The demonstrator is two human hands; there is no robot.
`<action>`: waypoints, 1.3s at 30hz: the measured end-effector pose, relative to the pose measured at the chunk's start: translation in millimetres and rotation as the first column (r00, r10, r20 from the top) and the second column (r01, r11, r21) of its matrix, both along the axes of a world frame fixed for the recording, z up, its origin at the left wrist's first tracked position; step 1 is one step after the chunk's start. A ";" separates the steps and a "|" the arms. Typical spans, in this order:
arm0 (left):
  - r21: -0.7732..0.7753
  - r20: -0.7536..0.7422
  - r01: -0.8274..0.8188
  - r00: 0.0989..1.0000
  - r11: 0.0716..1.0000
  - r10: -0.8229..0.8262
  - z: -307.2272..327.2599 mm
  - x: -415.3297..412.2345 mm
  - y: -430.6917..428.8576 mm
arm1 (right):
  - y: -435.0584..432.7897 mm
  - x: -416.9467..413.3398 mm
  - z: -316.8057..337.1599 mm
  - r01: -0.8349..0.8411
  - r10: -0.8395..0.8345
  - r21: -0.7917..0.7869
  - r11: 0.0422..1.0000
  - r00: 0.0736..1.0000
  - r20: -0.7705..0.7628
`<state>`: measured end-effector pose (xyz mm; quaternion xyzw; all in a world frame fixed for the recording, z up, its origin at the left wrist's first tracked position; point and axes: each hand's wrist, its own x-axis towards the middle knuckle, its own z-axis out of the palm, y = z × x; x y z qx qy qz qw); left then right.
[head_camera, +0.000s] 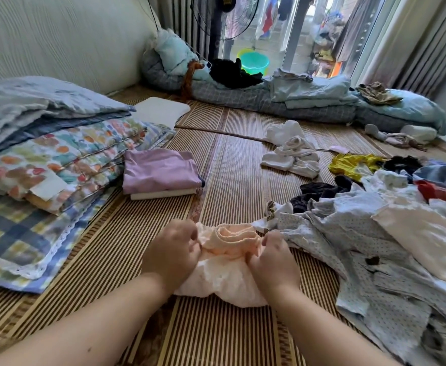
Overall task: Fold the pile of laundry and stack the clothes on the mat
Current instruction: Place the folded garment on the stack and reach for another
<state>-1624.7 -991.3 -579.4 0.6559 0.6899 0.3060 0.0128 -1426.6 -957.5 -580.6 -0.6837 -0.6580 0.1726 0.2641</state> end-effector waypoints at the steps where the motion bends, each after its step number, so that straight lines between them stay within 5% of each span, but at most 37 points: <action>1: 0.178 -0.145 0.142 0.982 0.974 -0.117 -3.7 0.8 -1.4 | -0.4 -0.3 -0.5 -0.049 0.046 0.089 0.995 0.999 0.027; 2: 0.287 -0.292 0.313 0.929 0.906 -0.228 -7.2 2.0 -2.5 | -1.3 0.0 -1.2 -0.130 0.117 0.139 0.982 0.988 0.099; 4: 0.255 -0.386 0.455 0.857 0.853 -0.342 -10.8 4.6 -0.5 | -1.2 3.5 -3.5 -0.287 0.255 0.086 0.954 0.928 0.271; 7: -0.133 -0.171 0.245 0.949 0.960 -0.266 -11.2 15.4 7.2 | 2.7 4.7 -8.1 -0.334 0.382 -0.195 0.922 0.870 0.313; 10: -0.522 -0.021 0.159 0.980 0.838 -0.199 -13.9 14.5 19.8 | 9.8 1.6 -12.8 -0.322 0.443 -0.358 0.876 0.830 0.338; 13: -0.645 0.040 0.164 0.983 0.747 -0.180 -11.3 8.8 25.9 | 15.6 2.4 -5.9 -0.287 0.440 -0.442 0.850 0.848 0.295; 16: -0.597 0.238 0.089 0.969 0.797 0.070 -3.9 5.7 30.5 | 20.8 -1.3 1.8 -0.175 0.169 -0.431 0.885 0.984 -0.053; 19: -0.564 0.124 -0.087 0.974 0.821 0.189 -2.4 4.4 28.6 | 22.7 -6.6 -3.5 0.083 -0.093 -0.421 0.903 0.996 -0.003; 22: -0.562 0.206 -0.052 0.958 0.826 0.201 -0.7 13.9 22.7 | 16.2 -15.1 -7.4 0.234 -0.224 -0.440 0.867 0.972 0.076; 26: -0.508 0.410 0.071 0.897 0.859 0.168 4.9 21.1 18.5 | 20.7 -19.6 -9.3 0.137 -0.164 -0.412 0.901 0.986 -0.032; 28: -0.467 0.541 0.125 0.823 0.875 0.172 6.3 13.6 17.8 | 25.3 -20.4 -5.9 0.037 -0.145 -0.381 0.924 0.955 -0.260; 31: -0.348 0.750 0.178 0.641 0.920 0.160 15.3 -5.3 20.3 | 33.8 -29.0 13.5 -0.143 -0.119 -0.369 0.918 0.789 -0.603; 35: -0.115 0.905 0.114 0.422 0.987 0.057 38.6 -44.3 36.3 | 67.8 -62.2 47.7 -0.275 0.045 -0.231 0.933 0.727 -0.685; 39: 0.014 0.933 -0.022 0.361 1.000 -0.005 64.2 -98.4 75.9 | 131.4 -123.5 73.7 -0.355 0.149 -0.135 0.925 0.667 -0.731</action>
